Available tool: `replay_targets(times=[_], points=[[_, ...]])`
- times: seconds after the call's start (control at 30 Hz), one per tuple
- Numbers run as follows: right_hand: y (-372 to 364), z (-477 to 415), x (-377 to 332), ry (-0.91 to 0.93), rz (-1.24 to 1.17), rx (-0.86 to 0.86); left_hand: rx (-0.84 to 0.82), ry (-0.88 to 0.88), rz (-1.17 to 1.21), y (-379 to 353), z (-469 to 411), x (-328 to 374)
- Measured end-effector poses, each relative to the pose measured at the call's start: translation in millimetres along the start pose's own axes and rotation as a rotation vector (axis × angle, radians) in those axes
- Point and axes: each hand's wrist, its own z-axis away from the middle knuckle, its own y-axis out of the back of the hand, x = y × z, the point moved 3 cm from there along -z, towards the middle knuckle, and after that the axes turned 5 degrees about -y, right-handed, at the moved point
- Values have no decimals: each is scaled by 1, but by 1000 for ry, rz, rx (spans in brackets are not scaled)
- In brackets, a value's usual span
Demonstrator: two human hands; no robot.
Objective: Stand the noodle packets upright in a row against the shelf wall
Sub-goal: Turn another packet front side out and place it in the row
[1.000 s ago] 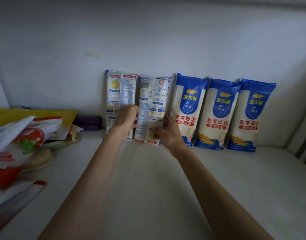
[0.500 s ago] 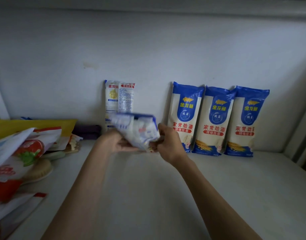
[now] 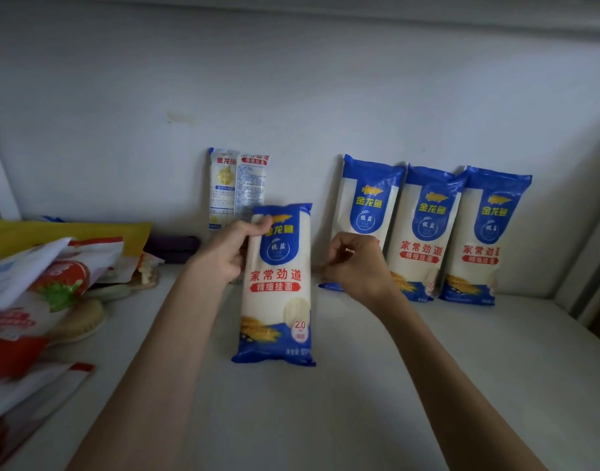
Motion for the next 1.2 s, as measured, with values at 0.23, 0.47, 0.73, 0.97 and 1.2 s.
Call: replay_targets(times=[0.23,0.47,0.73,0.97,1.2], points=[[-12,7,10,-297,24,-497,90,-292,193,-21,8,24],[-29,4,31,-274,2,-85,-160,-458,-98,-24,7,18],[-39,3,34,-285,254,39,24,-459,-302,-11,-1,-3],[-52,2,25,-282,291,248,10,-504,-445,-14,-7,-5],[-67,-6,19,-307,469,333,107,-389,-771,-9,-13,-22]])
